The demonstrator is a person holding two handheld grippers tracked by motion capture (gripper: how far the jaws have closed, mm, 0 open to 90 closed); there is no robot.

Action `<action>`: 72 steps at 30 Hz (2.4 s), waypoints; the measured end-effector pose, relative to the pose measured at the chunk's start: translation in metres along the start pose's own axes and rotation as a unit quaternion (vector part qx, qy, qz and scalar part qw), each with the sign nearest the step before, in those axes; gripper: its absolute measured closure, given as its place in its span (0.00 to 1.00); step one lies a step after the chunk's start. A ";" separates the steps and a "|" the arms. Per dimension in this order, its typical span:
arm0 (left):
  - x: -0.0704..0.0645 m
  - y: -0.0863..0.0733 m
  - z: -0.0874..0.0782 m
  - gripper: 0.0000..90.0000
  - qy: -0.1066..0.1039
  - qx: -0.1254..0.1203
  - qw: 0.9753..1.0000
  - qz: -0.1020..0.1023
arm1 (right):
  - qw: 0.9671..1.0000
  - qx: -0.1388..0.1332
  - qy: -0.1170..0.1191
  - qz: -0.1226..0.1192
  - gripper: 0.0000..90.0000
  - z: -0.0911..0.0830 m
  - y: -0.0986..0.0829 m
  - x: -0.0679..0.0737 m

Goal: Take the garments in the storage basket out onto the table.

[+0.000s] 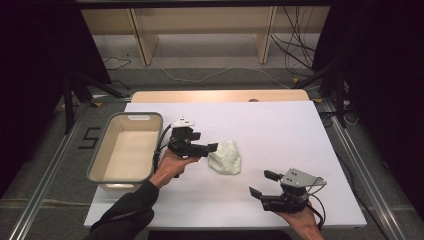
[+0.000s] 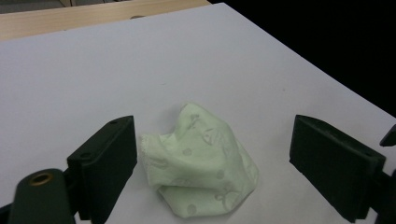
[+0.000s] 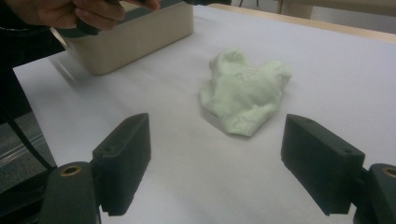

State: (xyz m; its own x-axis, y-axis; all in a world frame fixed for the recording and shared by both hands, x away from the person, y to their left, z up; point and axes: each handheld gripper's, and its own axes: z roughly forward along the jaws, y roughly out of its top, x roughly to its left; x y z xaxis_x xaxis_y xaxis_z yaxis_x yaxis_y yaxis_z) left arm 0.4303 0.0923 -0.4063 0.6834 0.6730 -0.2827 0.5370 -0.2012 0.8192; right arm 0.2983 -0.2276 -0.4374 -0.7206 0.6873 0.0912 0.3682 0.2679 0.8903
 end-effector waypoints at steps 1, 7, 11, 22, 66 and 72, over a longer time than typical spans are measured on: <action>0.000 -0.001 -0.001 0.16 0.000 -0.001 1.000 0.001 | 1.000 0.000 0.000 0.000 0.28 0.000 0.000 0.000; -0.005 -0.002 -0.007 0.16 -0.009 -0.009 1.000 -0.001 | 1.000 0.000 0.000 0.000 0.28 0.000 0.000 0.000; -0.008 -0.003 -0.013 0.16 -0.017 -0.014 1.000 -0.002 | 1.000 -0.003 0.002 0.000 0.28 0.000 0.000 0.000; -0.008 -0.012 -0.034 0.16 -0.021 -0.024 0.999 -0.002 | 1.000 -0.002 0.003 0.003 0.28 0.001 0.000 0.000; -0.022 -0.065 -0.077 0.16 -0.031 -0.042 0.996 0.076 | 1.000 -0.005 0.001 0.003 0.27 -0.001 -0.001 -0.002; -0.022 -0.070 -0.081 0.15 -0.031 -0.042 0.996 0.078 | 1.000 -0.007 -0.001 0.004 0.27 -0.001 -0.001 -0.003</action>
State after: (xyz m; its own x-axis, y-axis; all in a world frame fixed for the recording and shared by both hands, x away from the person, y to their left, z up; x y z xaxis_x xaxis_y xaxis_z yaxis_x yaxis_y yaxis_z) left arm 0.3377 0.1491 -0.4173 0.7856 0.5927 -0.1777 0.3815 -0.2380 0.8932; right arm 0.2993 -0.2301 -0.4381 -0.7166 0.6904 0.0987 0.3663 0.2522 0.8957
